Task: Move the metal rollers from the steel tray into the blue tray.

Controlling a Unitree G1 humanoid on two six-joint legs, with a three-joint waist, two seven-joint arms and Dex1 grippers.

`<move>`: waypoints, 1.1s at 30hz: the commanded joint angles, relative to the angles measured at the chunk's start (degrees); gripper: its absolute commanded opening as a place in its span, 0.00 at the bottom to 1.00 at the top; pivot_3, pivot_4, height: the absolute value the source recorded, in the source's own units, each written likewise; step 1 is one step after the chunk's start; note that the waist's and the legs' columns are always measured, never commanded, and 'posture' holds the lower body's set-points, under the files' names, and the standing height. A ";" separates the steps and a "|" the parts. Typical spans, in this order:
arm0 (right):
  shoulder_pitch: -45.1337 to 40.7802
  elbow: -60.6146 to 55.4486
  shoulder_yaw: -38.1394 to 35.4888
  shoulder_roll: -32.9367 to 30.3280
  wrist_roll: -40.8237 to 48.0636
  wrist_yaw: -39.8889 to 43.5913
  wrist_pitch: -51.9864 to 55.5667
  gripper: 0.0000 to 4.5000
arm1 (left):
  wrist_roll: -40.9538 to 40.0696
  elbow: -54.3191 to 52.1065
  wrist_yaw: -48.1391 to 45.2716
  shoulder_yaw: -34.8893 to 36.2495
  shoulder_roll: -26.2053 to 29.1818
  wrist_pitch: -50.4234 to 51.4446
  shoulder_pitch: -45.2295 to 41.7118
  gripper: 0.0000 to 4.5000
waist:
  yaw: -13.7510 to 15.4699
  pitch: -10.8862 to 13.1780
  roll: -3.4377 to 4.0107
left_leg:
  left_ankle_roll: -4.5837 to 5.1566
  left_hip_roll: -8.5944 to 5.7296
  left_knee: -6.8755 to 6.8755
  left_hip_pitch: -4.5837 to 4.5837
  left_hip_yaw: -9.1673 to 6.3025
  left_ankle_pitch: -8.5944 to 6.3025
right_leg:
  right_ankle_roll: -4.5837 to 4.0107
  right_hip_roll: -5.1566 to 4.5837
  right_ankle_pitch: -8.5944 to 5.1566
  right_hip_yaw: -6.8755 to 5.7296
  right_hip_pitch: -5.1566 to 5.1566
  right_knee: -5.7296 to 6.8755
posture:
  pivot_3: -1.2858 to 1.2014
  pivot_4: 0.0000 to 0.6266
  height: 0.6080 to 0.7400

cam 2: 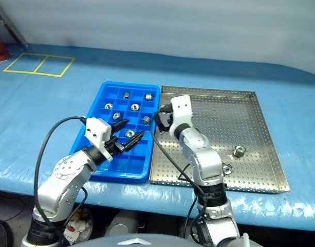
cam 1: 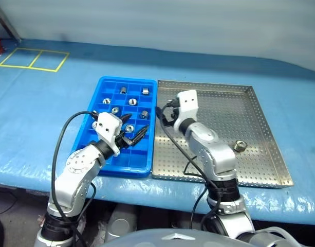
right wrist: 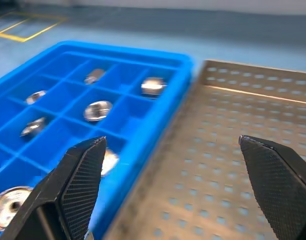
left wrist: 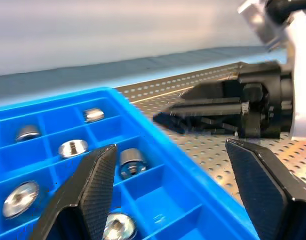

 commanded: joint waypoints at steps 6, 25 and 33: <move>5.39 -12.39 -8.66 0.05 -1.57 -8.77 5.31 1.00 | -0.50 3.11 -4.33 -4.83 -1.39 -1.25 -4.55 0.84 | -4.00 0.00 0.00 | 0.01 0.03 0.00 0.06 0.07 0.00 | 0.02 0.03 0.01 0.06 0.00 0.07 | 0.53 0.24 1.00; 8.24 -11.54 -19.30 6.60 -4.61 -22.64 11.14 1.00 | 0.19 5.91 -10.33 -12.13 -1.85 -1.07 -7.47 0.84 | -6.15 0.00 0.02 | 0.04 0.07 0.06 0.12 0.19 0.00 | 0.22 0.05 -0.05 0.22 0.02 0.09 | 0.51 0.24 1.00; 10.48 -8.41 -20.72 7.94 -2.49 -23.39 10.74 1.00 | 0.58 4.73 -10.34 -13.27 -2.78 0.00 -7.75 0.84 | -6.28 -0.01 0.02 | 0.06 0.06 0.06 0.13 0.20 -0.01 | 0.24 0.05 -0.05 0.24 0.04 0.09 | 0.51 0.24 1.00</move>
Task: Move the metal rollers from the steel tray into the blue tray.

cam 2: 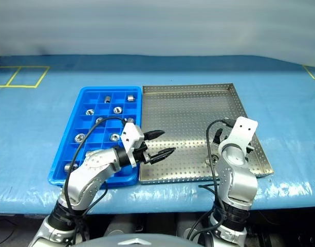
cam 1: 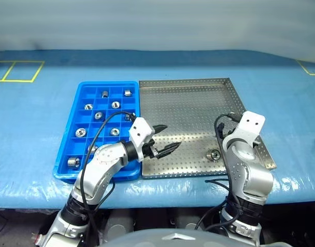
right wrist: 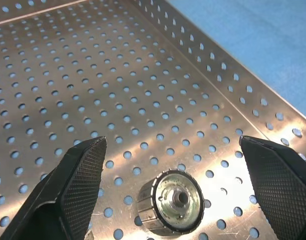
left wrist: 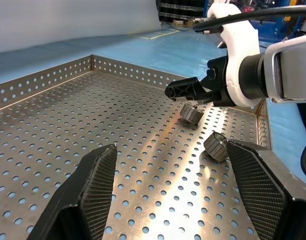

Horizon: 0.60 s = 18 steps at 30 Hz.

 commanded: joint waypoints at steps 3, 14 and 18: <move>1.34 1.04 -0.83 4.19 2.31 -0.40 -0.74 1.00 | 0.62 -2.17 -0.67 -1.68 1.34 0.45 -1.37 0.84 | -0.03 0.00 0.01 | 0.00 0.00 0.00 0.00 0.01 0.00 | 0.01 0.00 0.00 0.01 0.00 0.01 | 0.51 0.24 1.00; 1.16 1.42 -3.11 4.43 7.00 -1.45 -0.51 0.72 | -0.24 -2.88 -0.28 -1.79 1.66 0.84 -1.12 0.84 | 0.02 0.00 0.02 | 0.01 0.01 0.00 0.01 0.01 0.00 | 0.04 0.00 -0.02 0.02 0.00 0.00 | 0.52 0.24 1.00; 1.19 1.57 -3.21 4.20 8.04 -2.05 -0.57 0.42 | -0.14 -2.44 -0.44 -1.82 1.62 0.28 -1.04 0.84 | 0.02 0.00 0.01 | 0.01 0.01 0.00 0.01 0.01 0.00 | 0.04 0.01 -0.01 0.02 0.00 0.01 | 0.52 0.24 1.00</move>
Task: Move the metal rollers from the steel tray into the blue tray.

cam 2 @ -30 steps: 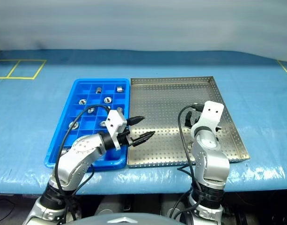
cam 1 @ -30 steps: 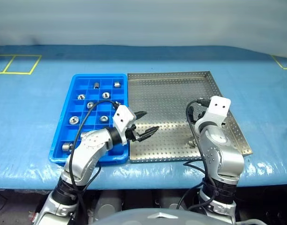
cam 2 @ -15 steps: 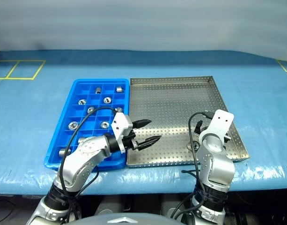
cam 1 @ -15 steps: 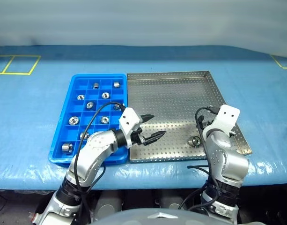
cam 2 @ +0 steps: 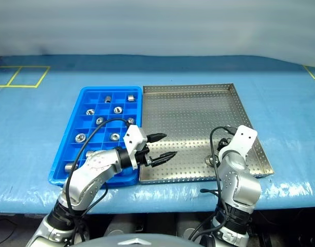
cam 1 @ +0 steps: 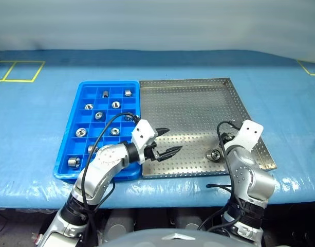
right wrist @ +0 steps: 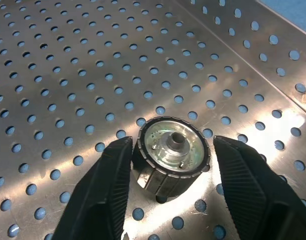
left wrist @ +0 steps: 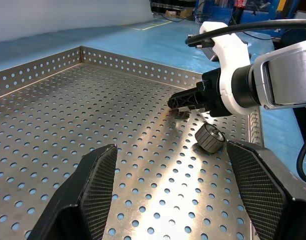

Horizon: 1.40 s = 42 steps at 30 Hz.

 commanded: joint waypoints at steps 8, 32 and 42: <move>-0.15 -3.23 4.64 1.53 0.84 0.27 -1.09 0.39 | 0.57 -1.36 0.58 0.17 -1.05 -2.74 -0.03 0.84 | -0.05 0.00 0.00 | 0.00 0.00 0.00 0.02 0.00 0.00 | 0.01 0.00 0.00 0.00 0.02 0.00 | 0.52 0.24 1.00; -13.64 -5.98 31.48 -14.53 2.10 26.38 -0.50 0.39 | 1.90 -6.52 8.13 14.29 2.29 -8.32 10.66 0.84 | 3.16 0.03 -0.01 | 0.01 0.00 0.00 -0.01 -0.07 -0.01 | 0.18 0.00 0.16 -0.07 0.01 -0.01 | 0.62 0.24 1.00; -15.18 -5.50 40.25 -15.74 4.14 33.87 0.66 0.39 | -1.96 -12.88 5.98 20.77 6.74 -7.43 19.26 0.84 | 6.33 0.05 -0.03 | 0.01 0.01 0.00 -0.04 -0.16 -0.01 | -0.13 -0.06 -0.01 -0.19 0.01 -0.05 | 0.64 0.24 1.00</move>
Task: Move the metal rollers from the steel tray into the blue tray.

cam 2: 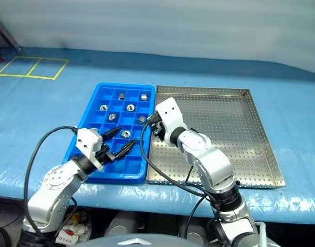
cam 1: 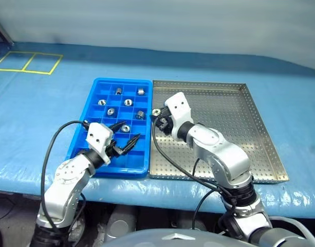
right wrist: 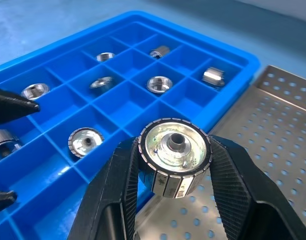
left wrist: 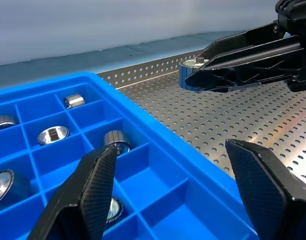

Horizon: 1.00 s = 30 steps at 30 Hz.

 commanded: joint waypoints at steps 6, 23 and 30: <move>1.16 -0.52 3.76 -0.91 1.31 3.80 0.76 0.39 | -2.47 -5.70 -2.03 2.49 4.24 1.60 4.48 0.84 | 1.20 0.01 0.00 | -0.01 0.01 0.00 0.00 -0.03 0.00 | 0.01 -0.03 -0.06 -0.06 0.01 -0.03 | 0.65 0.24 1.00; 2.91 2.77 4.04 2.62 3.03 5.44 -0.36 0.39 | -4.15 -5.16 -2.22 2.00 4.58 2.89 2.95 0.84 | 1.01 0.01 0.00 | -0.02 0.07 -0.03 0.02 -0.01 -0.01 | 0.00 -0.06 -0.13 -0.17 0.00 -0.03 | 0.64 0.24 1.00; 0.81 6.29 3.71 4.07 1.72 5.70 -2.38 0.39 | -4.69 -5.69 -1.90 3.05 5.27 2.93 4.11 0.84 | 1.21 0.02 0.00 | -0.03 0.08 -0.09 -0.02 -0.03 -0.01 | -0.10 -0.02 -0.13 -0.18 -0.05 -0.02 | 0.66 0.24 1.00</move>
